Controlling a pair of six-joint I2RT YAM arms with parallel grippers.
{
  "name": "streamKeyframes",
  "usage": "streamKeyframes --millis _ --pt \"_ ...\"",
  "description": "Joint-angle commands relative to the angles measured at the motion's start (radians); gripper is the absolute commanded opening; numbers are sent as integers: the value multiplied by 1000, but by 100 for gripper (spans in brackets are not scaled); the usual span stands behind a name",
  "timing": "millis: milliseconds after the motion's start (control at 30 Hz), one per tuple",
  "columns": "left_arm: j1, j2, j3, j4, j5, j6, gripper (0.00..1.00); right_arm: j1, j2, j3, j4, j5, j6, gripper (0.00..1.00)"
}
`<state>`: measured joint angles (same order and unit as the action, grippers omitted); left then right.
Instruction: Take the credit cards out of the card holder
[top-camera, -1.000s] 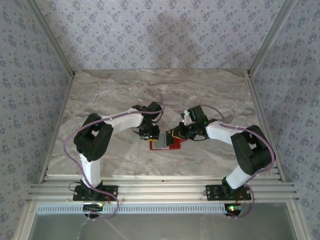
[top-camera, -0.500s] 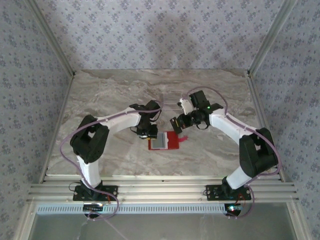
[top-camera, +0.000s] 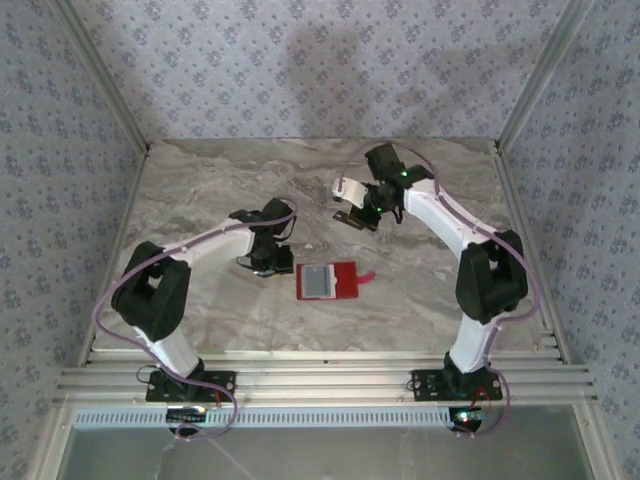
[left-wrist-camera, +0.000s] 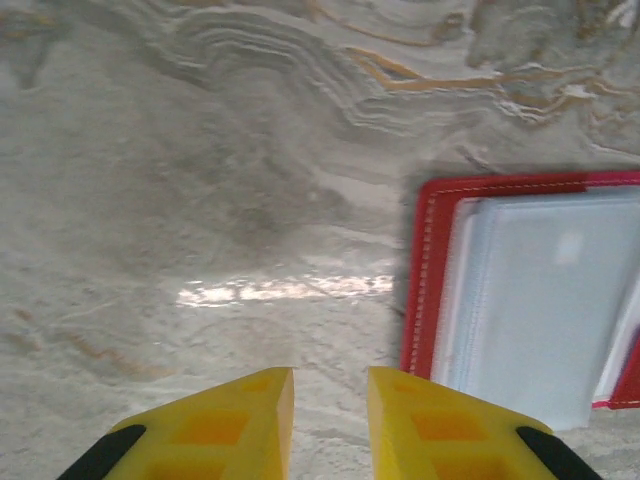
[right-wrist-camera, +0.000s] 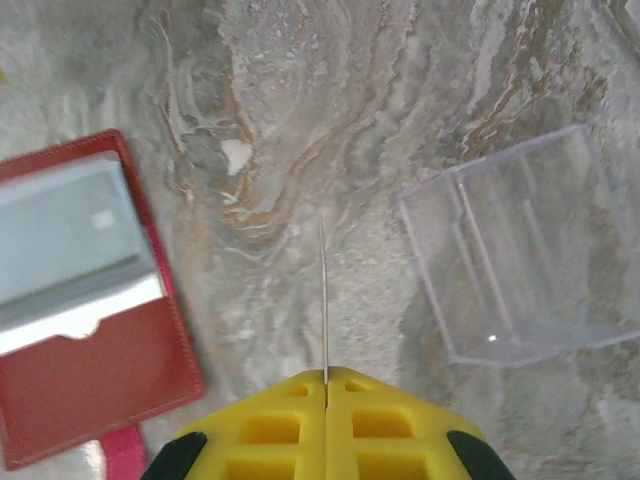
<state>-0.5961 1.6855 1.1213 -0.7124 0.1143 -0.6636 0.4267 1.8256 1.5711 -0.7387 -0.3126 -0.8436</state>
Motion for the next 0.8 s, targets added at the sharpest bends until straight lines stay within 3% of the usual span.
streamKeyframes --millis 0,400,767 --pt "29 -64 -37 9 -8 -10 27 -6 81 133 -135 63 -192 0" --pt "122 -155 -120 11 3 8 27 -1 378 496 -272 183 -368 0" --pt "142 -165 -137 13 5 6 27 7 487 581 -296 196 -424 0"
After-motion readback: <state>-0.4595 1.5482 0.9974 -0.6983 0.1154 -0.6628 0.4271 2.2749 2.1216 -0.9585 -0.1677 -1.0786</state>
